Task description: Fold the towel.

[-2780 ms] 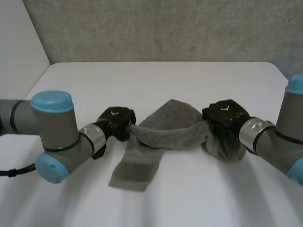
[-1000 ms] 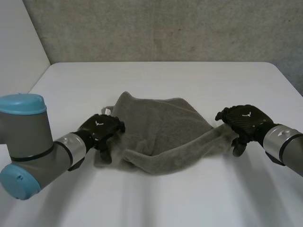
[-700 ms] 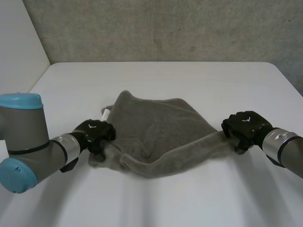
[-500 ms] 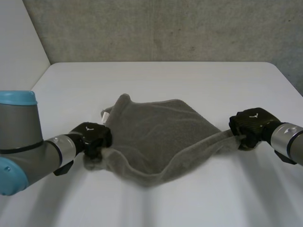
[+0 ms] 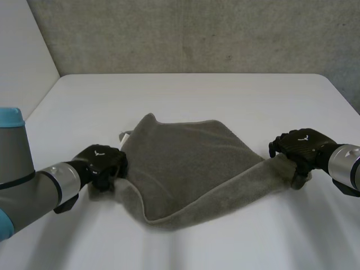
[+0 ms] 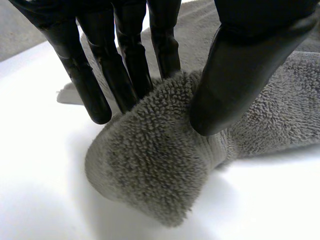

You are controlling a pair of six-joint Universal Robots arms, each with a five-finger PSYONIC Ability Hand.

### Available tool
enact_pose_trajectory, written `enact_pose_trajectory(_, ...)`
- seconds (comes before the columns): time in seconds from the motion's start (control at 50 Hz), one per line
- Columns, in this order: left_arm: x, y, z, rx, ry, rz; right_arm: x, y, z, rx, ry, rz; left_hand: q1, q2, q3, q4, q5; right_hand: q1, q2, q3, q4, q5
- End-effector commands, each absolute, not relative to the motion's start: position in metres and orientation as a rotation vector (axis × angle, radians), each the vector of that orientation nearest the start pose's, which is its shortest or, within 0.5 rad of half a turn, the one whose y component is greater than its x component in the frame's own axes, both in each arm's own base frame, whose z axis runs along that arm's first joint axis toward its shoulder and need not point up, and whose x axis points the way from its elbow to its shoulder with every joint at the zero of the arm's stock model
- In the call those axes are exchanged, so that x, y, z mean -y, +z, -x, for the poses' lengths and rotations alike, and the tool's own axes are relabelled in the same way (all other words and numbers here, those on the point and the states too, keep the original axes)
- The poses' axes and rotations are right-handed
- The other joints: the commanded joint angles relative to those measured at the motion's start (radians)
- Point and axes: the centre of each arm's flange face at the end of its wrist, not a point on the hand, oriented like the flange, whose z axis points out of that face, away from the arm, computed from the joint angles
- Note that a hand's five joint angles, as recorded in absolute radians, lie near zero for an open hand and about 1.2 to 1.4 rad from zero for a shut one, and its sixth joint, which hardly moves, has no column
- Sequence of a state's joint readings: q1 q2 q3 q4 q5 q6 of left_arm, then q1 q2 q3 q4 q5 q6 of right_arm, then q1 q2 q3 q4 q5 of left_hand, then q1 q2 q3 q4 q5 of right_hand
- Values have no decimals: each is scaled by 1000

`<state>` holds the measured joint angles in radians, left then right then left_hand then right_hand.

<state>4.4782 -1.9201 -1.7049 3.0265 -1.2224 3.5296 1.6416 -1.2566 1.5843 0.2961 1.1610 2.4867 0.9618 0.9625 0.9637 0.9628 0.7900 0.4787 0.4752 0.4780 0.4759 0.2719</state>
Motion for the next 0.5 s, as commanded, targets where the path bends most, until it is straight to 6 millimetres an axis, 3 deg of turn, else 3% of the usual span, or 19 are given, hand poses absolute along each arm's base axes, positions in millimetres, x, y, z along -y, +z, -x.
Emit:
enact_pose_trajectory(0.02,244,159,224,-2763,-1581,-1179,288,200,-187,-2388,-1484,1211,-6,-6,-7,-7,-8,-33,-29,-32,-30,0)
enact_pose_trajectory(0.24,240,165,220,-2753,-1599,-1163,287,193,-186,-2398,-1478,1200,-123,-124,-125,-124,-126,-6,-3,-6,-3,26)
enact_pose_trajectory(0.28,239,169,220,-2742,-1614,-1168,296,186,-186,-2387,-1517,1204,-249,-249,-251,-250,-251,-9,-6,-8,-6,23)
enact_pose_trajectory(0.5,235,163,218,-2765,-1578,-1162,327,167,-192,-2374,-1527,1201,-249,-250,-251,-250,-252,-39,-35,-38,-36,-6)
